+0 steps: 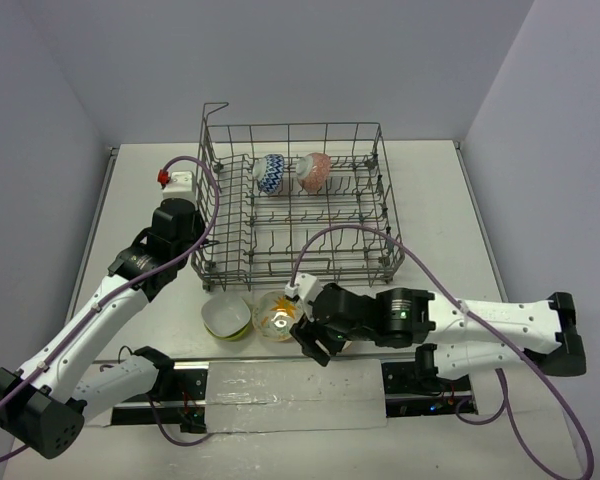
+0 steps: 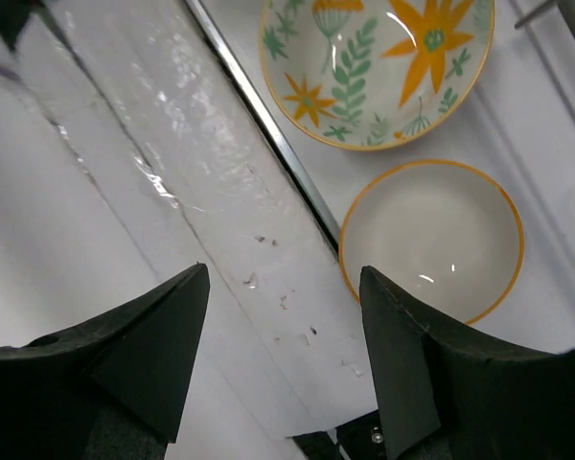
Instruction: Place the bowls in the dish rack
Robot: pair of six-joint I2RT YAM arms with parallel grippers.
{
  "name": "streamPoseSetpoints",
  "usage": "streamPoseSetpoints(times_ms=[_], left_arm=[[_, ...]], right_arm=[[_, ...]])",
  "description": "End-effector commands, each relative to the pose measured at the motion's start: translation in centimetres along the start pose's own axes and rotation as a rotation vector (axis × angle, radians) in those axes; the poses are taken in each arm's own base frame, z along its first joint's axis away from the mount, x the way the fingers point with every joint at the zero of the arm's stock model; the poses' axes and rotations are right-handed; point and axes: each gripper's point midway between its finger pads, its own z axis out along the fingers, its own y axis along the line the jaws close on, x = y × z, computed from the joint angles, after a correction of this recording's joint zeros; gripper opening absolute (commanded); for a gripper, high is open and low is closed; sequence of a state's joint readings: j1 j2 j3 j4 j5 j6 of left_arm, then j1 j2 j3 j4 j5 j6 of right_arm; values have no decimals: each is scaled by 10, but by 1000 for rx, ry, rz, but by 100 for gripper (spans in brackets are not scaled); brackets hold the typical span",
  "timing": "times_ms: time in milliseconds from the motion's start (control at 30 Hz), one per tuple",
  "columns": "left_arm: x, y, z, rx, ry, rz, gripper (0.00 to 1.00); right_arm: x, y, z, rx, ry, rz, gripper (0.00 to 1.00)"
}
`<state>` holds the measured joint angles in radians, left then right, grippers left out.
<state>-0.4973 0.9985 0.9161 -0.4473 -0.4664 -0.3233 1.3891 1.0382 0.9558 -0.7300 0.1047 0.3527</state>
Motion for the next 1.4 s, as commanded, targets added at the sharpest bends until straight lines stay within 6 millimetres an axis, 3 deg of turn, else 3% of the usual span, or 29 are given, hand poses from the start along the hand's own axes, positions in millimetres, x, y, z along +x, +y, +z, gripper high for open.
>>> streamPoseSetpoints(times_ms=[0, 767, 800, 900, 1067, 1233, 1367], left_arm=[[4, 12, -3, -39, 19, 27, 0], [6, 7, -3, -11, 24, 30, 0], [7, 7, -3, -10, 26, 31, 0], [5, 7, -4, -11, 20, 30, 0], [6, 6, -4, -5, 25, 30, 0], [6, 5, -4, 2, 25, 29, 0], [6, 5, -4, 2, 24, 30, 0]], right_arm=[[13, -14, 8, 116, 70, 23, 72], [78, -32, 85, 251, 284, 62, 58], [80, -31, 88, 247, 286, 65, 56], [81, -30, 92, 246, 290, 75, 28], [76, -27, 89, 228, 267, 84, 20], [72, -27, 81, 227, 257, 89, 0], [68, -13, 69, 147, 256, 101, 0]])
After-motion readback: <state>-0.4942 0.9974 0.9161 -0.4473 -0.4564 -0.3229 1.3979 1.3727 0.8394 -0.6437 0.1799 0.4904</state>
